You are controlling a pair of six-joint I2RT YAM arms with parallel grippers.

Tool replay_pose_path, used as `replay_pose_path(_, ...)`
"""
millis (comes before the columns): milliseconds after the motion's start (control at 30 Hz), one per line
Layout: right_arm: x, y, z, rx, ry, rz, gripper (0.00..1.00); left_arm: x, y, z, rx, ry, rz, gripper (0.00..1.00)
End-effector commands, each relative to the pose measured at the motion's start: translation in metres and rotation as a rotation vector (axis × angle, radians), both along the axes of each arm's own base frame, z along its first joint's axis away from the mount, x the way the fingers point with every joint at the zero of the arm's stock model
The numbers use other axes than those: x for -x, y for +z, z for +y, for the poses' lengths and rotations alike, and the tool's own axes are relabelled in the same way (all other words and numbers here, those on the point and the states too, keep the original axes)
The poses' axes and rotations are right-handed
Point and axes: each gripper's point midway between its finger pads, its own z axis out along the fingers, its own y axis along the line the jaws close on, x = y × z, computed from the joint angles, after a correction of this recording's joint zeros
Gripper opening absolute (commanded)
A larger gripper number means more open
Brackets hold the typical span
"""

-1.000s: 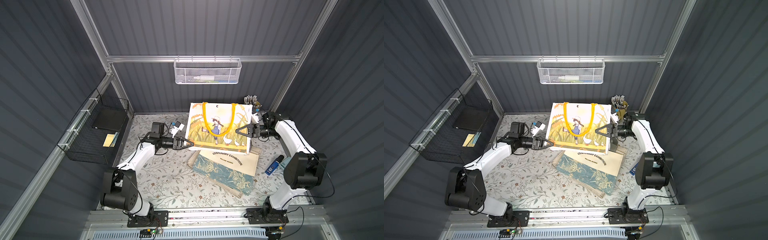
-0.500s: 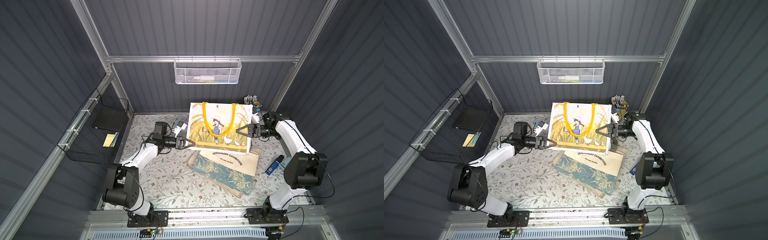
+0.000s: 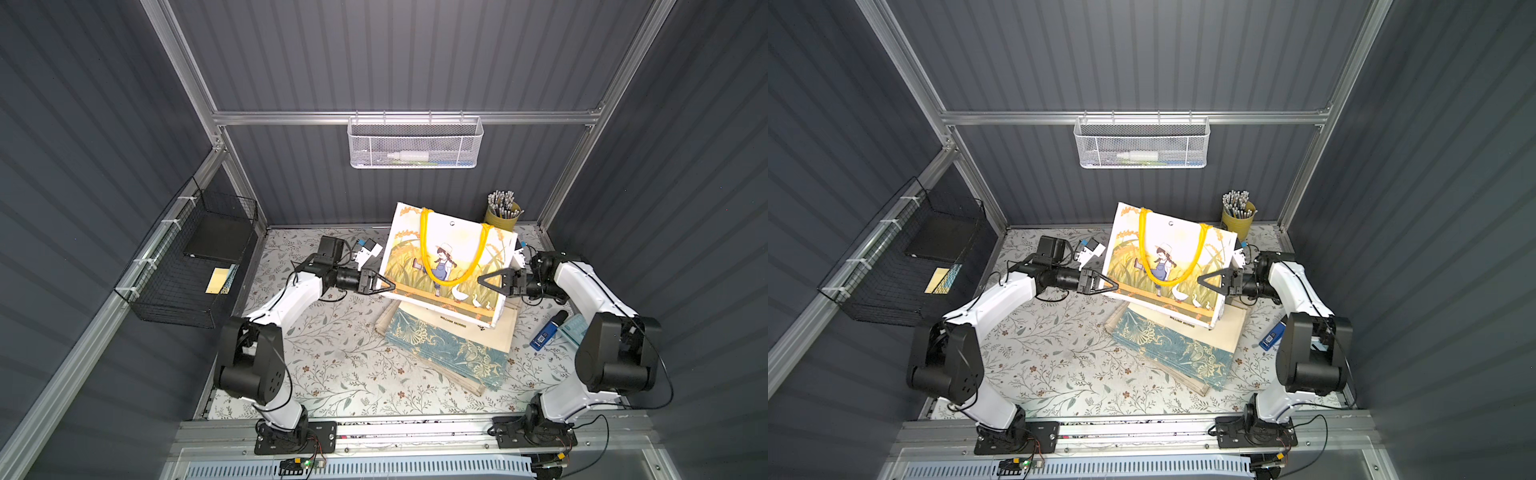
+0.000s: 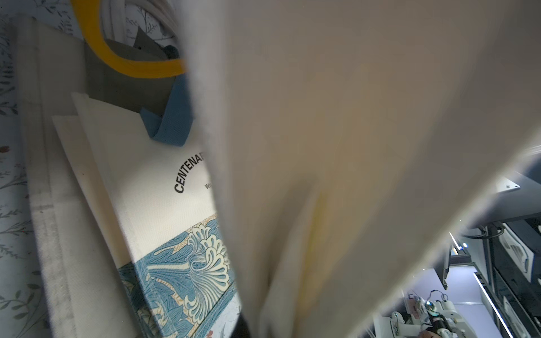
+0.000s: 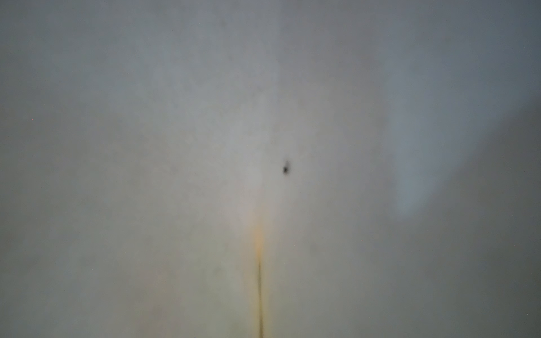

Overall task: Put away the canvas bag
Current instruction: Place the canvas bag at the center of the board.

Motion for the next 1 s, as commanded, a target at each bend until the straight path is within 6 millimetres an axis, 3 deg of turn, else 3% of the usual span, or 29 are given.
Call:
replay_pose_path(0, 0.015, 0.006, -0.003, -0.087, -0.033, 0.043, 0.0, -0.02, -0.006, 0.003, -0.089, 0.018, -0.056, 0.0)
replay_pose_path(167, 0.027, -0.008, -0.012, -0.085, -0.076, 0.059, 0.0, -0.025, -0.032, -0.014, -0.155, -0.043, 0.033, 0.0)
replay_pose_path(367, 0.039, -0.022, -0.018, -0.08, -0.106, 0.066, 0.0, -0.012, -0.062, -0.017, -0.209, -0.073, 0.134, 0.0)
replay_pose_path(467, 0.042, -0.035, -0.018, -0.035, -0.098, 0.104, 0.06, 0.002, -0.074, -0.013, -0.221, -0.076, 0.181, 0.0)
replay_pose_path(533, 0.037, -0.058, -0.019, 0.082, -0.123, 0.157, 0.06, 0.009, -0.083, -0.01, -0.232, -0.079, 0.207, 0.0)
replay_pose_path(600, 0.028, -0.079, -0.03, 0.217, -0.262, 0.181, 0.02, 0.014, -0.089, -0.01, -0.225, -0.085, 0.233, 0.0)
replay_pose_path(733, 0.02, -0.079, -0.043, 0.191, -0.421, 0.149, 0.04, 0.022, -0.102, -0.015, -0.216, -0.106, 0.277, 0.0)
replay_pose_path(967, 0.02, -0.105, -0.045, 0.306, -0.341, 0.241, 0.03, 0.03, -0.128, -0.023, -0.258, -0.142, 0.341, 0.0)
